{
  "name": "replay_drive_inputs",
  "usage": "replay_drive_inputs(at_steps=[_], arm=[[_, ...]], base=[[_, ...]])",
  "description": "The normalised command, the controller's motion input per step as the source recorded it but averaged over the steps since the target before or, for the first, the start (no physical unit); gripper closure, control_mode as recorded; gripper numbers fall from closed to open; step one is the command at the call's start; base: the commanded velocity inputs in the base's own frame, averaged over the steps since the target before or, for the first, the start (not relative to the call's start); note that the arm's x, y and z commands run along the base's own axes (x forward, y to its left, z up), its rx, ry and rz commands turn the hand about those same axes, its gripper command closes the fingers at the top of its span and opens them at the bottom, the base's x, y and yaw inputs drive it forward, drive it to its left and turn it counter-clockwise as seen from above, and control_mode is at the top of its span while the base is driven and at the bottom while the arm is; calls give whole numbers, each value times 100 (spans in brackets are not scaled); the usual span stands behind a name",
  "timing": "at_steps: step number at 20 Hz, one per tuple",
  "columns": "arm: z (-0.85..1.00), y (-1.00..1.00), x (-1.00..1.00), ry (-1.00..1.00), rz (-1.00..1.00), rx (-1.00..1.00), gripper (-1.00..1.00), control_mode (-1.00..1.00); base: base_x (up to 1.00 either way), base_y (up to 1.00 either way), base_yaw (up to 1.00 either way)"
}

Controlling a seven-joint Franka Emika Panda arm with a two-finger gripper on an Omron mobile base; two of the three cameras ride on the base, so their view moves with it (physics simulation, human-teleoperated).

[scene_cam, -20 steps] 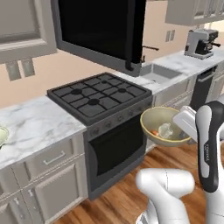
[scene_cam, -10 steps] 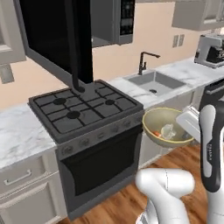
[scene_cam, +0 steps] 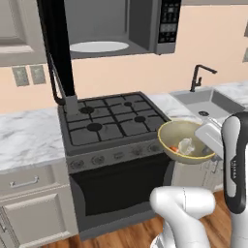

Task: Place the bowl containing the garlic and shrimp in the microwave. Close the microwave door and press the start button to microwave the meal.

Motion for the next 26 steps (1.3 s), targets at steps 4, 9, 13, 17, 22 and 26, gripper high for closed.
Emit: replay_drive_inputs(at_steps=[4,9,13,17,22,26], arm=[[0,0,0,0,0,0,100,100],[0,0,0,0,0,0,100,100],[0,0,0,0,0,0,100,100],[0,0,0,0,0,0,100,100],[0,0,0,0,0,0,100,100],[0,0,0,0,0,0,100,100]], base=[[52,-16,48],[58,-7,44],[57,-16,41],[41,-10,37],[33,-15,33],[13,-36,17]])
